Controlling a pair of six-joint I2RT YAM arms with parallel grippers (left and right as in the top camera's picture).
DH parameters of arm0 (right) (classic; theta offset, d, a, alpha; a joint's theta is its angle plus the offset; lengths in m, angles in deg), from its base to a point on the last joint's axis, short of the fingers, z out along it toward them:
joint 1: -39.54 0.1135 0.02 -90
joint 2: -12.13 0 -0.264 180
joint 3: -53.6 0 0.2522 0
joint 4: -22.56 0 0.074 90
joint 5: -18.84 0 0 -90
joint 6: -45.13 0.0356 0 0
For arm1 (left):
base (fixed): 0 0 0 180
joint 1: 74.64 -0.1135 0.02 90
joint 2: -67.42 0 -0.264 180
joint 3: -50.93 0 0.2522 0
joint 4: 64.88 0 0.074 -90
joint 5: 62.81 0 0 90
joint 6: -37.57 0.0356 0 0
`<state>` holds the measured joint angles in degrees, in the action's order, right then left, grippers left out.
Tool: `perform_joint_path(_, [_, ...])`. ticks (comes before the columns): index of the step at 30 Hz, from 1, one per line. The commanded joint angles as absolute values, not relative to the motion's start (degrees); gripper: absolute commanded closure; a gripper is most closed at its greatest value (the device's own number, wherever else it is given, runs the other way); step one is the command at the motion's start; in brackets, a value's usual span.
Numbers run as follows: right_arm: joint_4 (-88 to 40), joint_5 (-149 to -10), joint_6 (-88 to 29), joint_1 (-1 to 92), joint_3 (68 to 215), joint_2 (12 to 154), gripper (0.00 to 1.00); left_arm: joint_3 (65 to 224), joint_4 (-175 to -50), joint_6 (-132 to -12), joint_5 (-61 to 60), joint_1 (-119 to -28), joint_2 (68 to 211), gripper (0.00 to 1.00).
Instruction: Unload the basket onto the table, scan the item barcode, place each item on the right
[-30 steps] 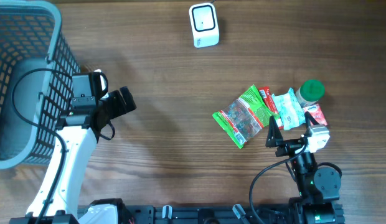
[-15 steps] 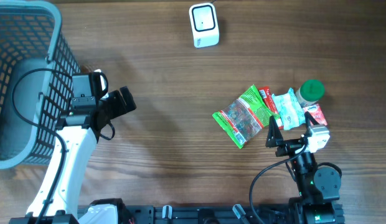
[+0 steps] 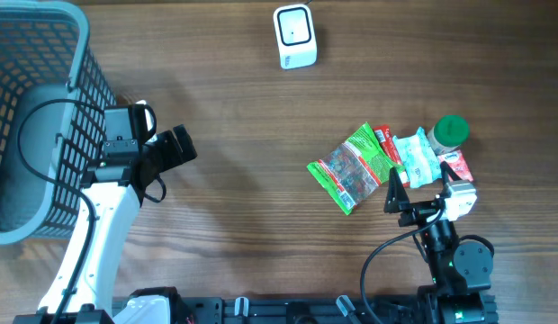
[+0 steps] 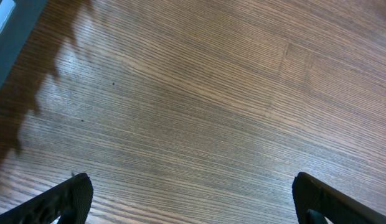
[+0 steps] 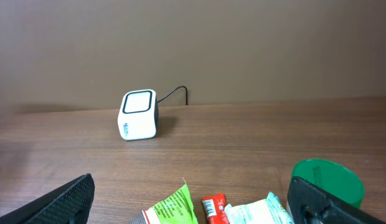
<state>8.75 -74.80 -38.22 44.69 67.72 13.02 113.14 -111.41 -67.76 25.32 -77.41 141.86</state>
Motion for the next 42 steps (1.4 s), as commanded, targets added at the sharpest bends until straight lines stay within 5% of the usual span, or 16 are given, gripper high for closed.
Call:
perform_joint_path(1, [8.9,-75.1,-37.3,44.4,67.7,12.3,0.00,113.0,-111.2,-68.0,24.7,-77.6,142.1,0.00])
perform_joint_path(13, [8.9,-75.1,-37.3,44.4,67.7,12.3,0.00,113.0,-111.3,-68.0,24.7,-77.6,138.6,0.00])
perform_joint_path(29, [8.9,-75.1,-37.3,44.4,67.7,12.3,0.00,113.0,-111.3,-68.0,24.7,-77.6,98.1,0.00])
perform_joint_path(42, [8.9,-75.1,-37.3,44.4,67.7,12.3,0.00,111.6,-122.1,-68.0,24.7,-77.6,82.2,0.00])
